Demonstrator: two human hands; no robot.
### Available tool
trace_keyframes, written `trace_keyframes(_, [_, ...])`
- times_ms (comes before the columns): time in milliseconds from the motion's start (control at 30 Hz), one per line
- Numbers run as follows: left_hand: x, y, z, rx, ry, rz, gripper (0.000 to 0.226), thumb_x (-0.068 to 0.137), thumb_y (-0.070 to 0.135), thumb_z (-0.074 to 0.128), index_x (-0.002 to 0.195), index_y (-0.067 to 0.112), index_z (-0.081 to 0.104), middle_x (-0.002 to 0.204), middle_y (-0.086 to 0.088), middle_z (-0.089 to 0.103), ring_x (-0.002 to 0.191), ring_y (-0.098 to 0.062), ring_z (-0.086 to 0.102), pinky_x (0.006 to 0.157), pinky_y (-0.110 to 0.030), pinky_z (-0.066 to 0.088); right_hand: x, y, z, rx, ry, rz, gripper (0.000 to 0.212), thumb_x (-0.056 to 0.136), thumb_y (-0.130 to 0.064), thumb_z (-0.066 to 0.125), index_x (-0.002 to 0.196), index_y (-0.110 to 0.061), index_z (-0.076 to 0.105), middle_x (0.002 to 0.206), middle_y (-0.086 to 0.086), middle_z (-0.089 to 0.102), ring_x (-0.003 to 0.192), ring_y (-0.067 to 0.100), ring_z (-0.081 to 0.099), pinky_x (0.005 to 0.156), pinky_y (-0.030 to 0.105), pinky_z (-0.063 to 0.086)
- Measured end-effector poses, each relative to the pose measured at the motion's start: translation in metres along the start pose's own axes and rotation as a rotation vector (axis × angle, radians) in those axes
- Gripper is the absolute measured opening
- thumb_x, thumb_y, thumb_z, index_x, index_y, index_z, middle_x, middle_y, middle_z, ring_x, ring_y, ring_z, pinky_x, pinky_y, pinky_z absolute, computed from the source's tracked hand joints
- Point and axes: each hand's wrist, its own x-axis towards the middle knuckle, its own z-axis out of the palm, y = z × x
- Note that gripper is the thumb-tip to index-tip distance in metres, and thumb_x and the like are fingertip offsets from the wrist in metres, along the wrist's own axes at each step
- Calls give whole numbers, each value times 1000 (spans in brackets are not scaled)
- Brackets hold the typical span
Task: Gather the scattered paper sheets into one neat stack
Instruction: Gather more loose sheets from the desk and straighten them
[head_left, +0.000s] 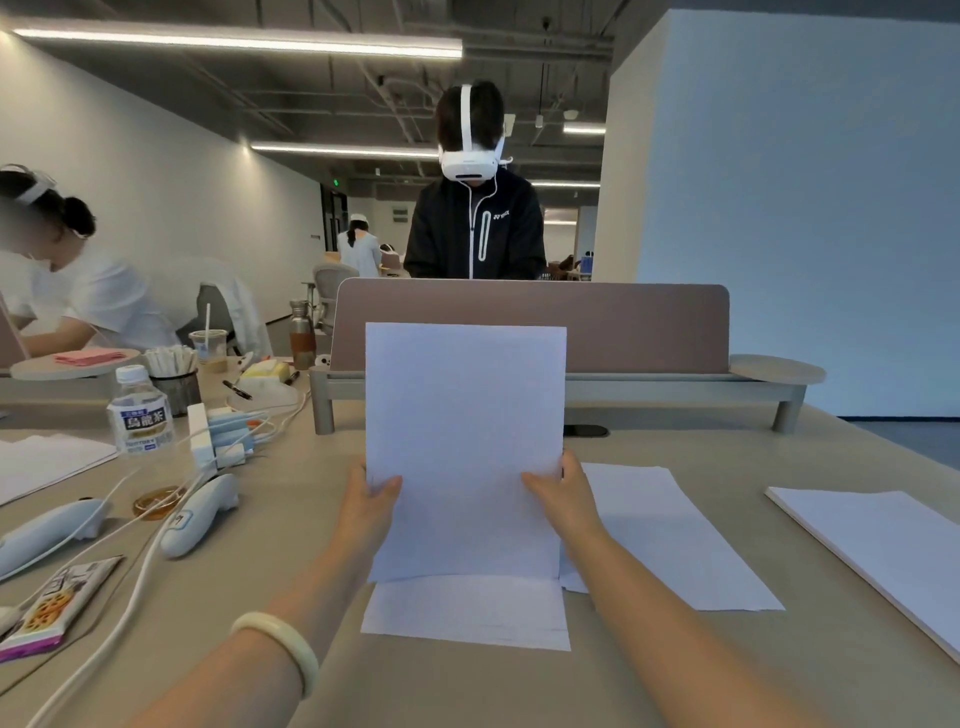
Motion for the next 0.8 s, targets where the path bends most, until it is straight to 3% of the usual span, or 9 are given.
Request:
trace_keyframes(67, [-2,-7,2,-28,9,-22,25,98,6,41,121,15,38,111,-3,52,95,-20,53,65,-26,44,-2,2,4,37,12,65,31,87,-4,50,116,-16,47,95,-3,56,86,16,55,68,21,45])
trace_keyframes(167, [1,-4,3,-23,9,-16,17,99,9,40,114,15,36,109,-5,52,84,-17,54,62,-25,43,-2,-5,9,65,14,102,29,87,-5,47,114,-15,45,101,3,56,93,25,57,79,33,49])
trace_keyframes(233, [4,-4,2,-19,-11,-6,20,99,12,42,117,17,36,104,-1,54,82,-11,55,61,-26,43,-1,-6,8,98,19,103,35,86,-5,50,118,-16,40,100,0,54,93,21,55,78,33,48])
trace_keyframes(333, [2,-15,0,-25,-68,-18,29,98,10,43,124,23,37,108,4,58,98,-16,59,71,-29,48,-6,1,13,155,27,104,40,84,-2,55,114,-21,35,103,0,53,96,21,55,83,34,47])
trace_keyframes(433, [2,-23,1,3,-87,1,34,98,9,39,131,21,43,123,-2,60,113,-24,59,86,-37,49,-8,2,16,118,27,86,29,87,-1,50,107,-19,41,95,-1,56,85,16,55,75,29,45])
trace_keyframes(533, [3,-16,1,-27,-89,27,31,98,6,39,125,21,43,114,1,61,103,-18,60,77,-29,49,-2,-3,14,78,34,67,30,87,-4,49,115,-13,44,96,1,56,80,13,54,65,23,44])
trace_keyframes(633, [-4,-21,3,-10,-105,10,36,97,3,38,127,23,39,116,2,57,102,-17,56,80,-28,45,-6,5,16,37,42,110,38,86,4,48,122,-3,43,103,15,55,86,27,55,60,20,39])
trace_keyframes(800, [-8,-51,3,131,-30,-42,41,97,2,34,136,15,36,126,0,49,112,-16,46,93,-29,34,-19,44,20,-126,11,227,39,88,5,36,126,-1,40,108,13,55,90,29,53,68,30,44])
